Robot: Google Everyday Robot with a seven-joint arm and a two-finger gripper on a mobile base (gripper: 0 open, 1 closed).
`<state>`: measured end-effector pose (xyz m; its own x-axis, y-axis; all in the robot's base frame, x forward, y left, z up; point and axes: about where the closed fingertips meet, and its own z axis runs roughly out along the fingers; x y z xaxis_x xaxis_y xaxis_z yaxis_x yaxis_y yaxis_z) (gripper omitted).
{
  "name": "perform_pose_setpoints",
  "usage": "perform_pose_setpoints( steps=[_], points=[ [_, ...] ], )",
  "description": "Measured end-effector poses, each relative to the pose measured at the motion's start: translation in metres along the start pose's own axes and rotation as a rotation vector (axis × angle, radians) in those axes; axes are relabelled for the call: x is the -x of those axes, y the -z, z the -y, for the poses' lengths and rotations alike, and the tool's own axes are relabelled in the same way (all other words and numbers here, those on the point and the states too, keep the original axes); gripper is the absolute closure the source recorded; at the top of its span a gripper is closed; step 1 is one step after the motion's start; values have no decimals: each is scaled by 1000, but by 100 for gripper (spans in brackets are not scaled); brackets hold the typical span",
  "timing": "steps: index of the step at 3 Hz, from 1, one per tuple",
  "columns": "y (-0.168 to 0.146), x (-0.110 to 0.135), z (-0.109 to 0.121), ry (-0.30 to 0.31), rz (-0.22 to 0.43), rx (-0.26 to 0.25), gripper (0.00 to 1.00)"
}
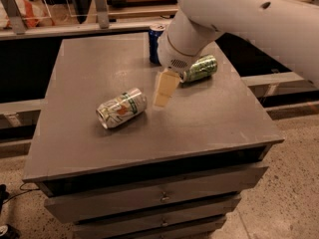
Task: Knock 7up can over
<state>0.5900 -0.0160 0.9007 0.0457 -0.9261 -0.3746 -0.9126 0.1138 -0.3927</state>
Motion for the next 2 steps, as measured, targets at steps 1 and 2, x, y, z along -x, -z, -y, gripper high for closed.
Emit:
perform_pose_setpoints(
  steps=[1,2],
  points=[
    [10,-17,11,-86,56,-43,0],
    [15,-24,21,-152,64,-91,0]
  ],
)
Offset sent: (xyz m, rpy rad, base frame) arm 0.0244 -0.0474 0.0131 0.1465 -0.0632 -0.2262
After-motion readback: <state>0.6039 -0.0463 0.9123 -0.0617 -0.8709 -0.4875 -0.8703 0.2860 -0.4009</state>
